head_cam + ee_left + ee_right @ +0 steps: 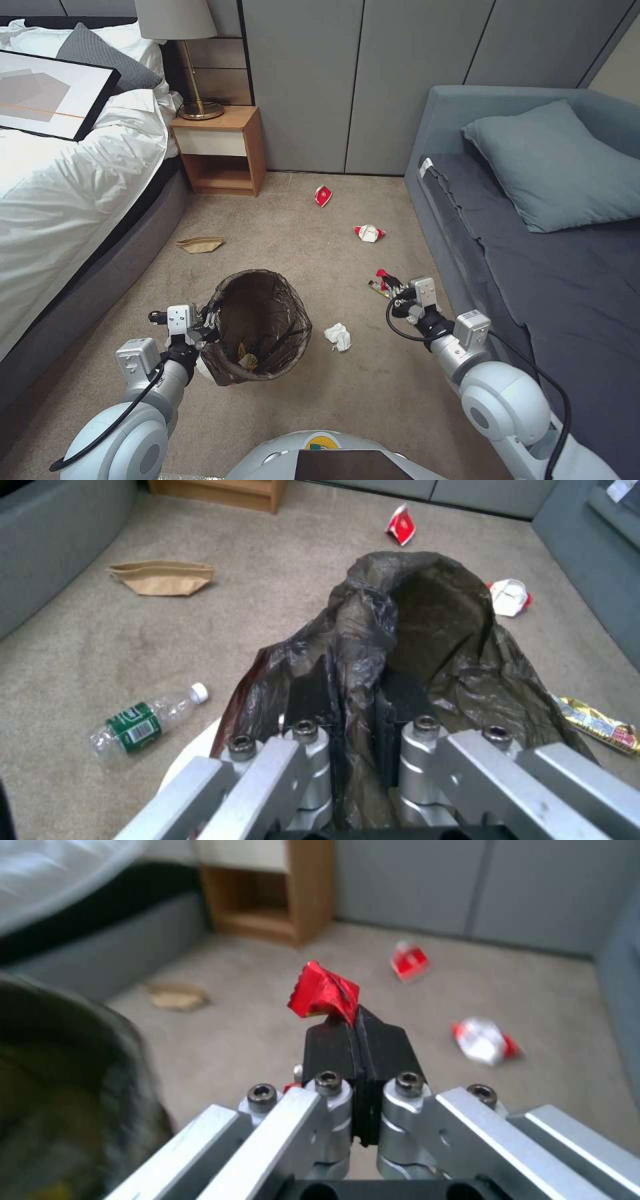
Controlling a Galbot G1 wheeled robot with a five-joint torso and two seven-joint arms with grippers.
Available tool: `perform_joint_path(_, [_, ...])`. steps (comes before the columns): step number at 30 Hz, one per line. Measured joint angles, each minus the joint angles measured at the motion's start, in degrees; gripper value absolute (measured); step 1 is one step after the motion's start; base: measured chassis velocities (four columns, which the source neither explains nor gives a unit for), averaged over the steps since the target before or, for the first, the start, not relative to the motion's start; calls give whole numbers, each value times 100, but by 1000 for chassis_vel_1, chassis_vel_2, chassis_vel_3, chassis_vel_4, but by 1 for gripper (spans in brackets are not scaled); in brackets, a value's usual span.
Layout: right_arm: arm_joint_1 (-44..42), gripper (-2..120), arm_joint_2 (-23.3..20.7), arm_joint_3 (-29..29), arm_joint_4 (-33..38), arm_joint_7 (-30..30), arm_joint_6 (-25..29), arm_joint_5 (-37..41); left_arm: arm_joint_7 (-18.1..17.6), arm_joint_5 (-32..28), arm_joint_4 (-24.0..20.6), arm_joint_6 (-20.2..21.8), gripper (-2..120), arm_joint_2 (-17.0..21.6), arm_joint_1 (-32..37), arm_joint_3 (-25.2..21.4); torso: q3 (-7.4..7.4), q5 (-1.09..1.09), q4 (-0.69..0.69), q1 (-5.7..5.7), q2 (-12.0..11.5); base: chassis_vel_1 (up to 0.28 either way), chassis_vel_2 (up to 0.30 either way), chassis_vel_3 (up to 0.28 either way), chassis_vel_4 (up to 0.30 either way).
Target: Pick up the trash bin, then pick up the garbage from the floor and place it into the trash bin.
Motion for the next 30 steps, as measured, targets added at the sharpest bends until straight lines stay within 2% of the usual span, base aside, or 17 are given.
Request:
perform_joint_path(5, [294, 0, -219, -102, 482, -88, -72, 501, -7, -32, 0, 48, 8, 37, -33, 29, 0, 0, 0, 0, 0, 0, 0, 0, 0])
perform_joint_path(12, [561, 0, -596, -262, 552, -478, -94, 1373, -13, -35, 0, 55, 8, 34, -84, 66, 0, 0, 0, 0, 0, 0, 0, 0, 0])
perform_joint_path(14, [723, 0, -742, -465, 549, -563, -83, 1639, -14, -36, 0, 56, 8, 34, -81, 67, 0, 0, 0, 0, 0, 0, 0, 0, 0])
perform_joint_path(15, [723, 0, -742, -465, 549, -563, -83, 1639, -14, -36, 0, 56, 8, 34, -81, 67, 0, 0, 0, 0, 0, 0, 0, 0, 0])
perform_joint_path(19, [1168, 0, -1030, -1054, 530, -595, 3, 1792, -15, -38, 0, 58, 8, 56, -74, 62, 0, 0, 0, 0, 0, 0, 0, 0, 0])
perform_joint_path(30, [1994, 0, -1278, -1914, 512, -571, -77, 1935, -15, -34, 0, 59, 8, 7, -81, 64, 0, 0, 1, 0, 0, 0, 0, 0, 0])
